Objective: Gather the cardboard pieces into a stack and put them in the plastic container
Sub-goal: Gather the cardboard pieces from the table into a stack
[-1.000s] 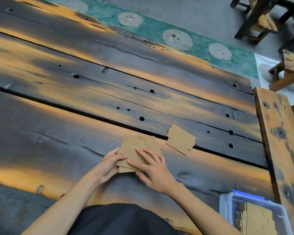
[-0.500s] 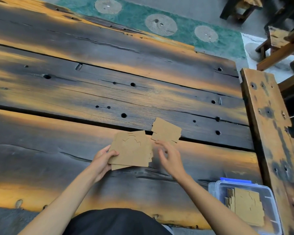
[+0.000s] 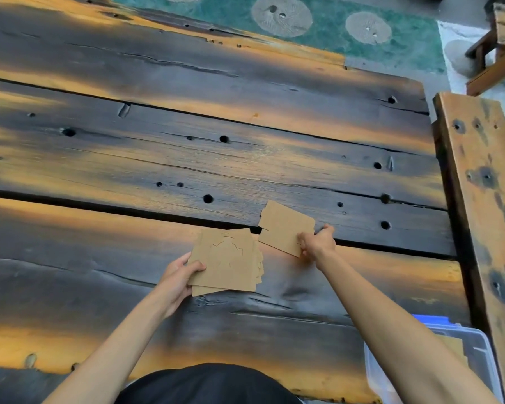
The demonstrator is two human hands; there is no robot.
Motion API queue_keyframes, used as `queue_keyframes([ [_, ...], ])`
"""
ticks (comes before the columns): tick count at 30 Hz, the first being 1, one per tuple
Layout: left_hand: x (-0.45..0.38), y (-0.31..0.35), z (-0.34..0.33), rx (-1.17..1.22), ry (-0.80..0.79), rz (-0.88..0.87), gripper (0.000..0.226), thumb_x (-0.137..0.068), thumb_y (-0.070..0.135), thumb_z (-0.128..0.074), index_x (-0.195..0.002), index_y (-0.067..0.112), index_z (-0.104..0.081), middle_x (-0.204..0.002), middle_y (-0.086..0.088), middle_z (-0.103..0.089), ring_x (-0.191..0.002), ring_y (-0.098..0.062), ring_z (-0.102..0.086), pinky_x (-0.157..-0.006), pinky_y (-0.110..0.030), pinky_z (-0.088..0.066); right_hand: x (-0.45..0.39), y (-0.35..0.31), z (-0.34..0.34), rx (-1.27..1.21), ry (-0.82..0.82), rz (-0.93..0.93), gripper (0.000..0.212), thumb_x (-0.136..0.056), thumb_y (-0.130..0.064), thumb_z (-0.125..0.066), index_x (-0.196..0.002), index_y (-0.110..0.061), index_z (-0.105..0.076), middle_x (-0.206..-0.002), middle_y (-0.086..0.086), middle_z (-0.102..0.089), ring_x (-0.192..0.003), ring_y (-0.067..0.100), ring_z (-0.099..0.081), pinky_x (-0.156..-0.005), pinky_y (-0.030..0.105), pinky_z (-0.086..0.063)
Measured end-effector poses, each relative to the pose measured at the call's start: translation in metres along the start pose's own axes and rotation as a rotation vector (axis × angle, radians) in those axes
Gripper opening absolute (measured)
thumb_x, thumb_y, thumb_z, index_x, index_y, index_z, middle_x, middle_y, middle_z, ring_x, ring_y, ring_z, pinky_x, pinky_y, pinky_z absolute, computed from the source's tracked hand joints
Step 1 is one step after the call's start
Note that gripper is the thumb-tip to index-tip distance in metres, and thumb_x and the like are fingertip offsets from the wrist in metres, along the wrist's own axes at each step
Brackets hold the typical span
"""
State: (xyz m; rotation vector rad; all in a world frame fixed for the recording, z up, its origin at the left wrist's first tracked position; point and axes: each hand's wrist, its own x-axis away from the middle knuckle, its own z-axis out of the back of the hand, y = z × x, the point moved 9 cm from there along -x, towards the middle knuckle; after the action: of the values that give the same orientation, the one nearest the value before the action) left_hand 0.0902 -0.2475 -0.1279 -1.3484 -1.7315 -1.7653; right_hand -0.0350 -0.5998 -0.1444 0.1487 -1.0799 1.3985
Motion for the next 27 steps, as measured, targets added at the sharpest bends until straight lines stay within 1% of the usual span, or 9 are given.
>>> queue_keyframes([
  [3, -0.005, 0.002, 0.002, -0.019, -0.002, 0.005, 0.035, -0.091, 0.003, -0.056, -0.120, 0.017, -0.069, -0.111, -0.011, -0.077, -0.096, -0.026, -0.070, -0.075, -0.043, -0.061, 0.001, 0.003, -0.002, -0.042, 0.040, -0.003, 0.068, -0.085, -0.013, -0.068, -0.142, -0.016, -0.031, -0.092, 0.016, -0.073, -0.064, 0.025, -0.067, -0.075, 0.042, -0.063],
  [7, -0.011, 0.005, 0.004, -0.032, -0.010, 0.010, 0.036, -0.091, 0.004, -0.057, -0.121, 0.019, -0.069, -0.112, -0.009, -0.078, -0.096, -0.024, -0.072, -0.077, -0.043, -0.062, -0.004, 0.008, 0.001, -0.098, 0.076, 0.006, 0.070, -0.081, -0.007, -0.073, -0.141, -0.018, -0.040, -0.117, 0.016, -0.069, -0.105, 0.036, -0.069, -0.097, 0.050, -0.055],
  [8, -0.013, 0.005, 0.004, -0.035, -0.014, 0.015, 0.036, -0.091, 0.005, -0.057, -0.122, 0.020, -0.069, -0.112, -0.008, -0.078, -0.099, -0.025, -0.071, -0.080, -0.045, -0.061, -0.004, 0.009, 0.003, -0.121, 0.088, 0.004, 0.068, -0.080, -0.006, -0.074, -0.140, -0.017, -0.044, -0.118, 0.015, -0.068, -0.106, 0.036, -0.069, -0.099, 0.051, -0.054],
  [12, -0.022, 0.006, 0.000, -0.036, -0.027, 0.024, 0.037, -0.090, 0.005, -0.057, -0.120, 0.022, -0.070, -0.112, -0.009, -0.078, -0.100, -0.026, -0.071, -0.083, -0.048, -0.061, 0.008, 0.006, 0.011, -0.226, 0.050, 0.025, 0.052, -0.084, -0.002, -0.075, -0.131, -0.014, -0.056, -0.087, 0.009, -0.071, -0.060, 0.018, -0.060, -0.084, 0.040, -0.060],
  [14, -0.024, 0.007, -0.003, -0.044, -0.042, 0.024, 0.036, -0.088, 0.006, -0.058, -0.117, 0.021, -0.072, -0.111, -0.010, -0.078, -0.094, -0.023, -0.073, -0.077, -0.045, -0.062, 0.017, 0.001, 0.017, -0.284, 0.018, 0.071, 0.043, -0.088, -0.001, -0.072, -0.126, -0.015, -0.059, -0.078, 0.006, -0.067, -0.056, 0.014, -0.058, -0.072, 0.034, -0.057],
  [17, -0.025, 0.008, -0.008, -0.052, -0.059, 0.025, 0.034, -0.085, 0.009, -0.060, -0.115, 0.020, -0.072, -0.112, -0.013, -0.077, -0.094, -0.024, -0.073, -0.076, -0.042, -0.061, 0.039, -0.008, 0.030, -0.403, -0.004, 0.157, 0.030, -0.093, -0.001, -0.067, -0.117, -0.018, -0.059, -0.082, 0.003, -0.067, -0.062, 0.014, -0.064, -0.059, 0.028, -0.053],
  [19, -0.024, 0.010, -0.011, -0.051, -0.070, 0.023, 0.034, -0.083, 0.009, -0.061, -0.113, 0.019, -0.073, -0.113, -0.013, -0.077, -0.101, -0.027, -0.072, -0.081, -0.044, -0.060, 0.057, -0.015, 0.040, -0.451, -0.016, 0.240, 0.024, -0.094, -0.003, -0.068, -0.112, -0.018, -0.062, -0.092, 0.002, -0.070, -0.069, 0.015, -0.070, -0.058, 0.027, -0.054],
  [23, -0.016, 0.014, -0.020, 0.005, -0.176, 0.033, 0.034, -0.090, 0.006, -0.058, -0.122, 0.013, -0.069, -0.119, -0.017, -0.074, -0.109, -0.032, -0.070, -0.084, -0.044, -0.060, 0.095, -0.030, 0.053, -0.474, -0.021, 0.467, 0.017, -0.093, -0.001, -0.069, -0.094, -0.018, -0.073, -0.096, 0.005, -0.074, -0.083, 0.014, -0.073, -0.068, 0.021, -0.059],
  [27, 0.000, 0.020, -0.032, 0.109, -0.330, 0.050, 0.040, -0.090, 0.008, -0.062, -0.130, 0.009, -0.064, -0.121, -0.020, -0.071, -0.100, -0.028, -0.072, -0.077, -0.040, -0.061, 0.132, -0.043, 0.044, -0.359, -0.132, 0.715, 0.044, -0.086, 0.023, -0.054, -0.091, -0.015, -0.074, -0.112, 0.012, -0.074, -0.108, 0.016, -0.071, -0.090, 0.032, -0.058],
])
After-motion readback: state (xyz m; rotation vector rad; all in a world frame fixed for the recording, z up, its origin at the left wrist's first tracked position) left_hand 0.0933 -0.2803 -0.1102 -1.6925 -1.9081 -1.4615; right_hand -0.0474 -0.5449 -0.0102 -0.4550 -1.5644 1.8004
